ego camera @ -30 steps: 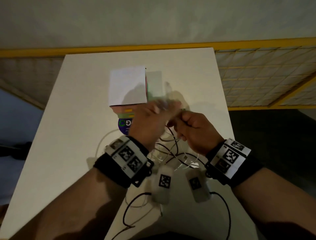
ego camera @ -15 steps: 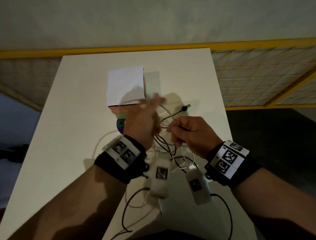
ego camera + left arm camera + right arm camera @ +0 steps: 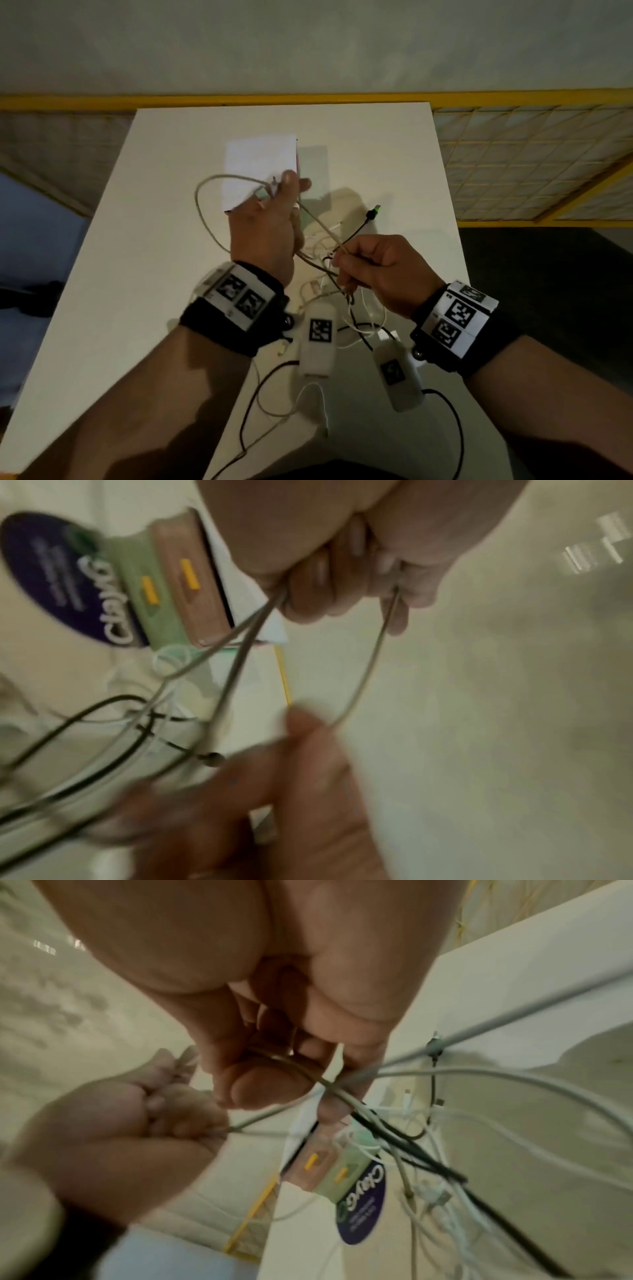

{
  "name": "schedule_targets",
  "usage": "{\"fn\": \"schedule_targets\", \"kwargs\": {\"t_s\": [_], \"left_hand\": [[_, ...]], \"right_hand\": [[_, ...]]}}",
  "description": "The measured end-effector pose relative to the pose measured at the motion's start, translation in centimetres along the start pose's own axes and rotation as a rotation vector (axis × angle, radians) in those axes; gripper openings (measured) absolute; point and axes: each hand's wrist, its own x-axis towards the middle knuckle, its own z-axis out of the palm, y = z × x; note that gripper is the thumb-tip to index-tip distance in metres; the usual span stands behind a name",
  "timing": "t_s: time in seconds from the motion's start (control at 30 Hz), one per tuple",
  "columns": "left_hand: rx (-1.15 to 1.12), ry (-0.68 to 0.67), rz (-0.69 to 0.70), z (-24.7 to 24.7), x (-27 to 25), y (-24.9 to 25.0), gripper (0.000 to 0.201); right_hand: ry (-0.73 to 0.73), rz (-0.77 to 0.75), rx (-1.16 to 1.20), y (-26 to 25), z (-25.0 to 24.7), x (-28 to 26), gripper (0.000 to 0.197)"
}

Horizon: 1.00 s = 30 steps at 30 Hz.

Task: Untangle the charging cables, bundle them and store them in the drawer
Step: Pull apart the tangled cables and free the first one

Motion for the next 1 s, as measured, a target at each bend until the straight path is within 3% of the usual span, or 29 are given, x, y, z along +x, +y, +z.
{"fn": "schedule_targets", "kwargs": {"t_s": [0.03,0.13,0.17,0.23,0.3,0.37,0.43,0.47,0.57,0.6,0.73,0.87,1.0], "left_hand": [[0.025,-0.032,0.005,-0.3,0.1,0.1,0.031],[0.192,-0.367,0.113,-0.2,-2.4,-0.5,0.027],[0.21,-0.402,0.132,-0.2,-2.6,-0.6,0.03],[0.194,-0.204,0.118,-0.5,-1.1,-0.2,0.031],[0.03,-0.026,0.019,-0.8,0.3,0.5,0.03],[0.057,-0.117,0.008,-0.8,0.1,0.4,0.03],[0.196,-0.345,0.074,-0.3,-1.8,-0.1,0.032],[0.224,-0.355,0.101,-0.3,-2.1,-0.1,0.031],[0.127,-0.078,0.044,-0.7,-0.3,1.0,0.03],[0.098,-0.063,0.038,-0.8,0.1,1.1,0.032],[0.289,-0.25,0.144,0.0,-1.4,0.4,0.017],[0.089,-0.065,0.124,0.2,-0.5,0.9,0.018],[0.156,-0.103,0.182,1.1,-1.6,1.1,0.019]], "right_hand": [[0.001,0.002,0.0,0.0,0.1,0.0,0.014],[0.005,-0.061,-0.015,-0.8,0.3,0.2,0.022],[0.003,-0.078,-0.015,-1.0,0.4,0.3,0.024],[0.008,-0.075,-0.018,-1.0,0.5,0.4,0.02],[0.017,-0.039,-0.031,-0.4,0.4,0.4,0.017],[0.027,-0.024,-0.027,-0.1,0.3,0.3,0.016],[0.03,-0.054,-0.029,-0.5,0.1,0.3,0.019],[0.027,-0.074,-0.034,-0.8,0.1,0.3,0.019],[0.012,-0.034,0.036,-0.7,0.0,0.5,0.018],[0.005,-0.005,0.067,-0.5,-0.1,0.6,0.023],[-0.015,0.0,0.123,-0.6,-0.3,0.8,0.029],[0.017,0.003,0.132,-0.7,-0.5,1.0,0.025],[0.037,0.031,0.123,-0.4,-0.5,0.8,0.022]]}}
